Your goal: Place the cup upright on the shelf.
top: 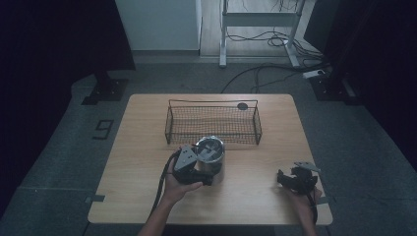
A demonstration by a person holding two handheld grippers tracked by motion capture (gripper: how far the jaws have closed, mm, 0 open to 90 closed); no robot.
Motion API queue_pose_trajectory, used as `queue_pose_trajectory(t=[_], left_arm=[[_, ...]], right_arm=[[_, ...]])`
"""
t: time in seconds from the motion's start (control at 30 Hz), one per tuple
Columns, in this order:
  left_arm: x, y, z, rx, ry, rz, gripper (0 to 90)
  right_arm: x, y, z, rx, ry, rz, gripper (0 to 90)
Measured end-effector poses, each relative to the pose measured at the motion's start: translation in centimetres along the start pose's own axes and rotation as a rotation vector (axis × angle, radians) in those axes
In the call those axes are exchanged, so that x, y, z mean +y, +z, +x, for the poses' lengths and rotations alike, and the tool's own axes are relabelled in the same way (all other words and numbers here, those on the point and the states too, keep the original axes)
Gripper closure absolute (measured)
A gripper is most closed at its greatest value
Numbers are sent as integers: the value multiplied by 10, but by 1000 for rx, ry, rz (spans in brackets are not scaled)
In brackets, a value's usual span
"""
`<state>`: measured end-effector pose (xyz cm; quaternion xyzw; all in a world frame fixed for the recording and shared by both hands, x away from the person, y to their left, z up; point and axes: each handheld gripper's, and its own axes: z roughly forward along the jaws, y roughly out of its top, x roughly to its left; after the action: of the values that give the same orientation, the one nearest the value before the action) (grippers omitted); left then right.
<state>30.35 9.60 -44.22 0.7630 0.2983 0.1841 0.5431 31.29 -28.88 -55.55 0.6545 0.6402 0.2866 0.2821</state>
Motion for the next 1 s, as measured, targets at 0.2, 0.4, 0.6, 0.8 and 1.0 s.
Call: queue_pose_trajectory(t=[0.2, 0.4, 0.6, 0.8, 1.0], left_arm=[[6, -2, 6, 12, -2, -9, 42], [10, -3, 12, 29, -9, -10, 42], [15, -4, 19, 43, -13, -17, 42], [20, -4, 24, 48, -12, -23, 42], [24, -3, 29, 48, -27, -31, 42]], right_arm=[[0, 0, 0, 0, 0, -1, 123], [0, 0, 0, -2, 2, -1, 123], [0, 0, 0, -2, 3, -1, 124], [0, 0, 0, -2, 3, -1, 125], [0, 0, 0, -2, 1, -2, 125]])
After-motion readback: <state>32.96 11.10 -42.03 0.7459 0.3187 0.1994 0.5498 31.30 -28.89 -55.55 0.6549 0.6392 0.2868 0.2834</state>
